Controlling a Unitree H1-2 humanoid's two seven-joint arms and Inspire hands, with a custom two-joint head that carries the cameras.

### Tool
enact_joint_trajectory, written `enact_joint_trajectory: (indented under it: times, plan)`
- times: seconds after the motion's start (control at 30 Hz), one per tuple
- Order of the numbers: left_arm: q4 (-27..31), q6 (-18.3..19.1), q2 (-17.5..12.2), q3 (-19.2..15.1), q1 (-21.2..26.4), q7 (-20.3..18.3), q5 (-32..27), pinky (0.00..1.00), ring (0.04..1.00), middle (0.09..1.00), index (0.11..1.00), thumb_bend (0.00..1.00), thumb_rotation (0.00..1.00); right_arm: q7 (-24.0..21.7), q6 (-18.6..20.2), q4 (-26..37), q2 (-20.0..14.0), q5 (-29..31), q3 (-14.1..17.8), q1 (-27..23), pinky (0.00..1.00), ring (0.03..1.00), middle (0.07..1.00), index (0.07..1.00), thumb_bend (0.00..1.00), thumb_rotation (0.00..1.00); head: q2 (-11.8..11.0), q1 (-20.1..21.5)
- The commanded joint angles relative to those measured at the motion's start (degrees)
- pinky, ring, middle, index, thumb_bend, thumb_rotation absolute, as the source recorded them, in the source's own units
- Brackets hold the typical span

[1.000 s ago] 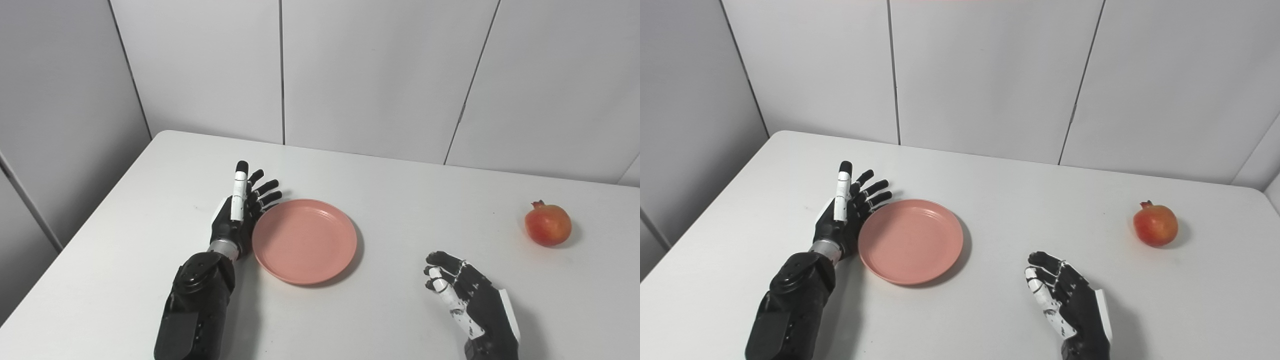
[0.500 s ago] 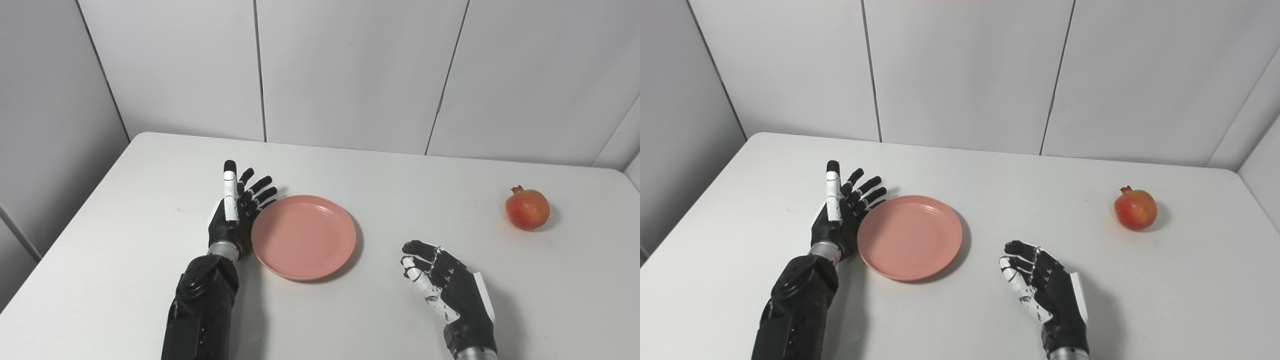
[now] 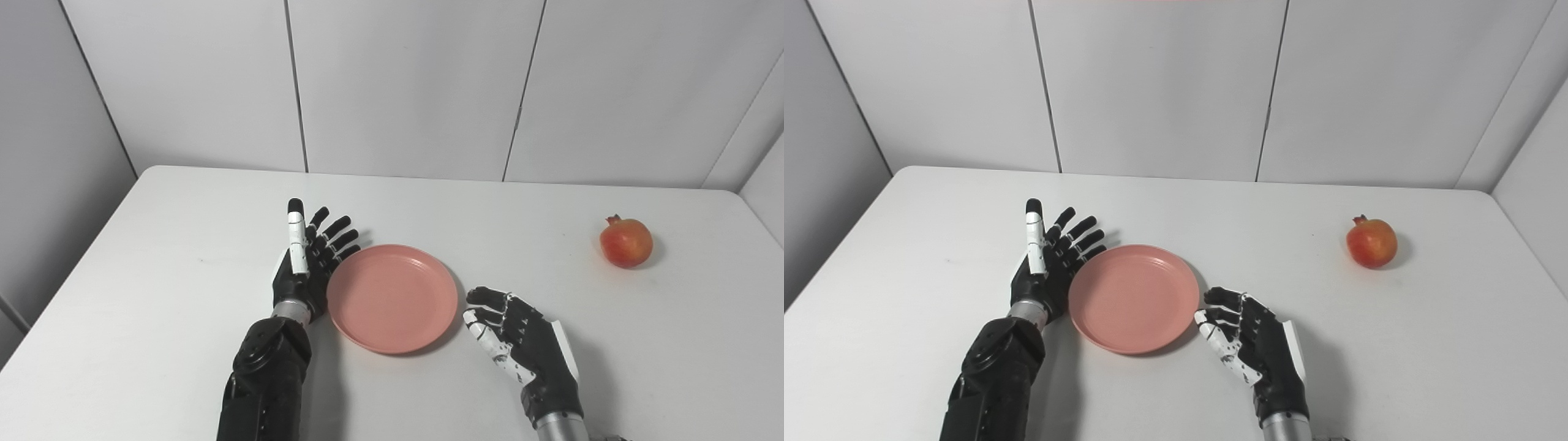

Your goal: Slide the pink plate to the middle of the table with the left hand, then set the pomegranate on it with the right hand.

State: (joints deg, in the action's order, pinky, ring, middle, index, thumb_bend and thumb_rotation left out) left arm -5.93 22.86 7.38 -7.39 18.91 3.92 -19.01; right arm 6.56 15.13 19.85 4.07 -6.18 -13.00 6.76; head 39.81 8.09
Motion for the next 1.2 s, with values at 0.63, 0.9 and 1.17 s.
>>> enact_joint_trajectory:
  times: [0.63, 0.9, 1.17]
  plan:
    - [-5.3, -8.3, -0.8, 1.0, -0.5, -3.4, 1.4, 0.73, 0.786, 0.805, 0.912, 0.81, 1.00, 2.7, -8.4, 4.7, 0.4, -6.4, 0.8, 0.1, 0.63, 0.696, 0.728, 0.698, 0.66, 0.69, -3.8, 5.5]
    - [-6.0, -9.5, -0.7, 0.3, -0.1, -4.7, 0.2, 0.77, 0.808, 0.825, 0.921, 0.79, 1.00, -0.6, -8.1, 7.7, -2.8, -2.9, 5.9, -6.4, 0.64, 0.700, 0.748, 0.749, 0.75, 0.87, -4.9, 7.4]
    - [-6.3, -10.0, -0.4, 0.3, 0.1, -5.1, 0.1, 0.77, 0.817, 0.828, 0.938, 0.77, 1.00, -5.1, 1.8, 8.6, -11.1, -10.9, 9.6, -14.5, 0.75, 0.858, 0.875, 0.885, 0.85, 1.00, -5.5, 8.3]
